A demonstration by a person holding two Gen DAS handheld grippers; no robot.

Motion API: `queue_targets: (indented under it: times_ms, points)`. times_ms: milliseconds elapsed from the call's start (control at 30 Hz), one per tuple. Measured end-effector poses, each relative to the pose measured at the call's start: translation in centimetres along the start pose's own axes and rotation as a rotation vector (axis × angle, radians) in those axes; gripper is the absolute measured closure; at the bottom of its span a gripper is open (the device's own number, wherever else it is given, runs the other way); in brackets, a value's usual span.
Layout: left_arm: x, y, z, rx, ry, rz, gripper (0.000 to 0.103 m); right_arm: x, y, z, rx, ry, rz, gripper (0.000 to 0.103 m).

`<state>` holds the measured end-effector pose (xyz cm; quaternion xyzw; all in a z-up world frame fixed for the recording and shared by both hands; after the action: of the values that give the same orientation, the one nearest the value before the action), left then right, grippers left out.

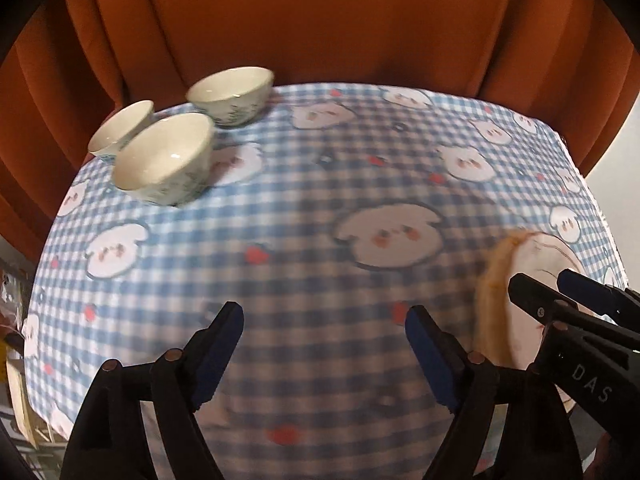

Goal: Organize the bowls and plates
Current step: 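Open the left gripper while the right gripper opens and both withdraw, then move both grippers to the plain beige plate and grasp its rim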

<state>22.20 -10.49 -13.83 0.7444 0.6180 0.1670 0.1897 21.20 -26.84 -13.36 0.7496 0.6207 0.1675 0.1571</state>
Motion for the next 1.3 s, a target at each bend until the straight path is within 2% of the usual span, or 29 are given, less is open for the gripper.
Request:
queue_targets:
  times_ms: [233, 333, 533, 667, 767, 1000, 1100, 1133, 1200, 1300]
  points:
    - [8.1, 1.2, 0.3, -0.018, 0.02, 0.026, 0.02, 8.2, 0.5, 0.6, -0.017, 0.014, 0.037, 0.04]
    - [11.6, 2.2, 0.5, -0.015, 0.029, 0.007, 0.023, 12.0, 1.4, 0.6, -0.014, 0.051, 0.037, 0.039]
    - [17.4, 5.8, 0.6, -0.052, 0.099, -0.024, 0.024, 18.5, 4.9, 1.2, -0.052, 0.096, 0.003, 0.039]
    - [20.0, 8.2, 1.4, -0.079, 0.14, -0.04, 0.024, 21.0, 7.4, 2.1, -0.084, 0.108, -0.013, 0.039]
    - [21.4, 9.5, 2.6, -0.07, 0.137, -0.058, 0.026, 22.3, 8.9, 3.4, -0.073, 0.121, -0.004, 0.04]
    - [23.0, 11.2, 5.8, -0.04, 0.132, -0.046, 0.043, 24.7, 11.3, 6.5, -0.055, 0.154, 0.016, 0.04]
    - [23.4, 11.2, 7.3, -0.011, 0.11, -0.06, 0.047, 25.6, 11.8, 8.1, -0.039, 0.155, 0.022, 0.041]
    - [23.5, 11.1, 7.9, -0.003, 0.106, -0.064, 0.048, 25.9, 11.9, 8.5, -0.038, 0.156, 0.025, 0.044]
    - [23.6, 11.0, 8.7, 0.008, 0.1, -0.07, 0.056, 26.3, 11.9, 9.2, -0.03, 0.16, 0.022, 0.049]
    - [23.5, 10.8, 9.8, 0.023, 0.081, -0.073, 0.06, 27.2, 11.8, 10.4, -0.001, 0.179, 0.007, 0.06]
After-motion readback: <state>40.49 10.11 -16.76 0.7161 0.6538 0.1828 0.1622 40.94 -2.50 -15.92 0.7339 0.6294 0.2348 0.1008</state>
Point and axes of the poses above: each gripper's, at about its wrist camera, not at the fingertips, and z roughly the way its jaws point, x to its left, y to its top, the point moved 10 cm from there along z, roughly the way its jaws point, and after that the axes turned 7 degrees about z, right-handed, at the moved point
